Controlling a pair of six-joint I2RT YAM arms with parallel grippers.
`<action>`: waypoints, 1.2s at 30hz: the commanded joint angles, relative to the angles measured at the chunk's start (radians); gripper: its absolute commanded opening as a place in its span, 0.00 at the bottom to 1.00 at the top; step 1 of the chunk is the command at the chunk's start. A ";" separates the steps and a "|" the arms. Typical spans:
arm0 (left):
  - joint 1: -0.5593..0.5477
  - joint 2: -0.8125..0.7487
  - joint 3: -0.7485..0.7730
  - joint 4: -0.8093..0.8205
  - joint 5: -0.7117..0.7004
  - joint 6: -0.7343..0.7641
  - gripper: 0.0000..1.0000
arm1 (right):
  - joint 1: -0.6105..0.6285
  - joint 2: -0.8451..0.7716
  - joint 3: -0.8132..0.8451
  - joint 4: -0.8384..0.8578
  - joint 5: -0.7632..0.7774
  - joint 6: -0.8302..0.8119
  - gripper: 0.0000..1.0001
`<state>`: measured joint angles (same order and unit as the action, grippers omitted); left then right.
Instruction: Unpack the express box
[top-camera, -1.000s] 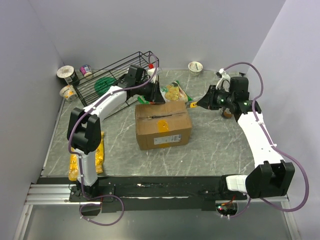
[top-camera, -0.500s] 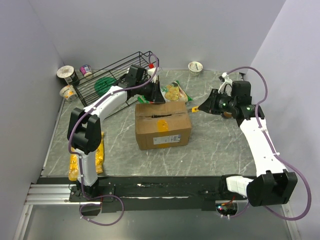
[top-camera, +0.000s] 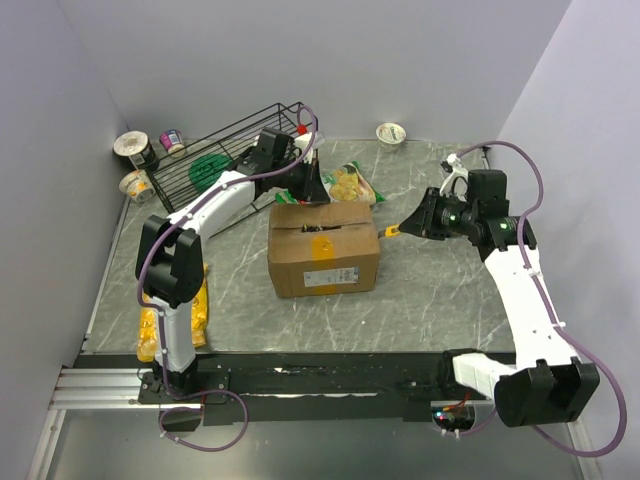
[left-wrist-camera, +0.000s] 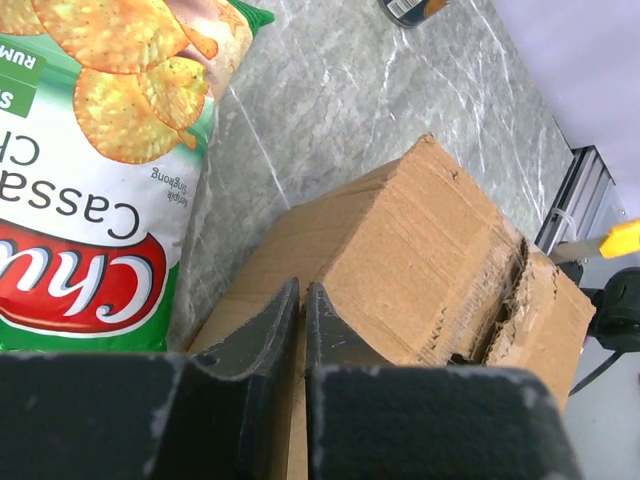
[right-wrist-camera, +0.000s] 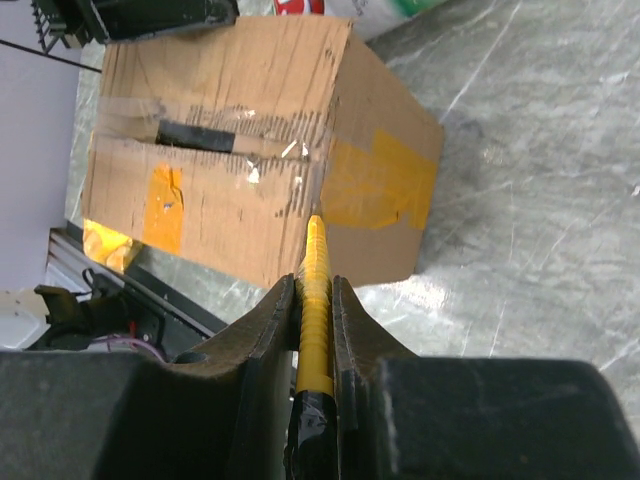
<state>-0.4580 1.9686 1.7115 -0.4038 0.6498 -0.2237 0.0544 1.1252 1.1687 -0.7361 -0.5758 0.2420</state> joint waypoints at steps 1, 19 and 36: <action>0.007 0.039 0.010 -0.030 -0.113 0.020 0.01 | 0.004 -0.036 -0.001 -0.100 -0.073 0.013 0.00; -0.051 -0.016 -0.012 -0.047 -0.056 0.061 0.01 | 0.005 -0.110 0.028 0.073 0.142 -0.090 0.00; -0.051 -0.040 -0.029 -0.056 -0.104 0.060 0.01 | 0.140 0.038 0.059 0.222 0.220 -0.073 0.00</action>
<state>-0.4973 1.9434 1.7050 -0.4107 0.5850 -0.1772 0.1806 1.1572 1.1893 -0.5632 -0.3676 0.1661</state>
